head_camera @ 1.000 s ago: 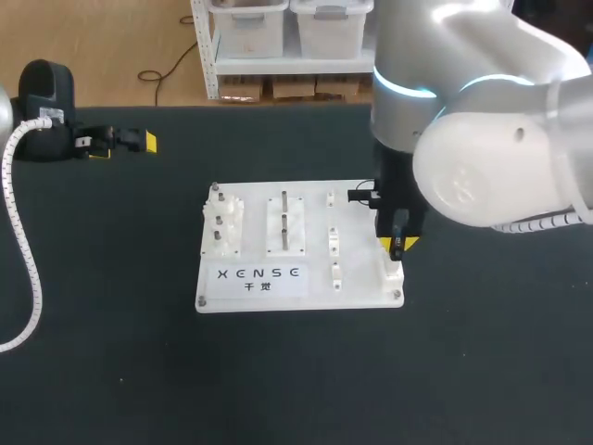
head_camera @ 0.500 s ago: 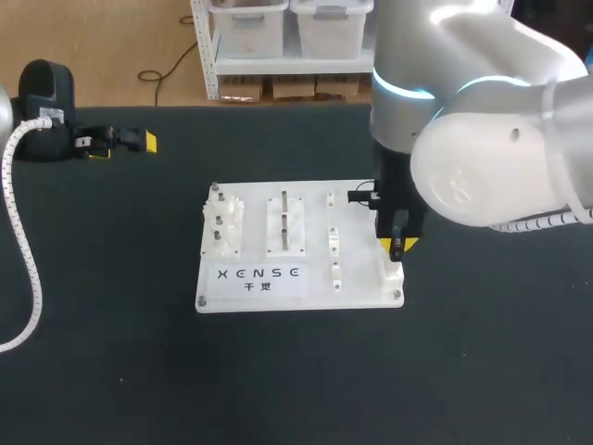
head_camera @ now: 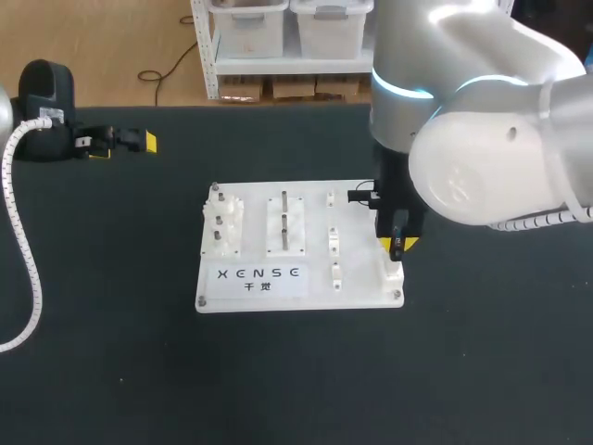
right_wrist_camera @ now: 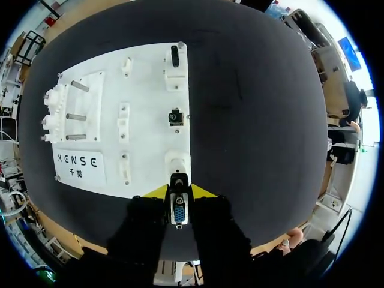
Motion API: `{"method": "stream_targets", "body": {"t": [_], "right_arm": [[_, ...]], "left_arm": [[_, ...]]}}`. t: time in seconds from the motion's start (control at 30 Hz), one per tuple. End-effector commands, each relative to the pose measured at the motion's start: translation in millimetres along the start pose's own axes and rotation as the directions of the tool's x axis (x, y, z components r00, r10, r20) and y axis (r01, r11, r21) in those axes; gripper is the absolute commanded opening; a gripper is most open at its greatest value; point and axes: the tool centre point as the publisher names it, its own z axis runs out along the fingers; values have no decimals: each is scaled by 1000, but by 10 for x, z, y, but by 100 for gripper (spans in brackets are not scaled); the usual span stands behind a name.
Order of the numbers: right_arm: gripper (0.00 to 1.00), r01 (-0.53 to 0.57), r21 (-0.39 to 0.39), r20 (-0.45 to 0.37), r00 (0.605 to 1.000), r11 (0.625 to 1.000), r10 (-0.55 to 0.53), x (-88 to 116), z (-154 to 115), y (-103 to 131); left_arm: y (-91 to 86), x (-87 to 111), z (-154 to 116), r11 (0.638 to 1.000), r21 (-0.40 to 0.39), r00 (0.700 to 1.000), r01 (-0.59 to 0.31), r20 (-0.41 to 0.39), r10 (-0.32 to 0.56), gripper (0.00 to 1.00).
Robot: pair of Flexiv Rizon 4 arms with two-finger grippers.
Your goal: Insert the USB connector, Ethernet cable, and multi-pin plug into their matching sockets one by one.
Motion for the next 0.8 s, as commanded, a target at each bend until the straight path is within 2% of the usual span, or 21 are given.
{"method": "stream_targets", "body": {"t": [0.03,0.8], "right_arm": [[0,-3,1,-3,1000,1000,3,-16,28,4],[0,-10,1,3,1000,1000,10,-43,26,16]], "left_arm": [[0,0,0,1000,0,1000,0,0,0,100],[0,0,0,1000,0,1000,0,0,0,100]]}}
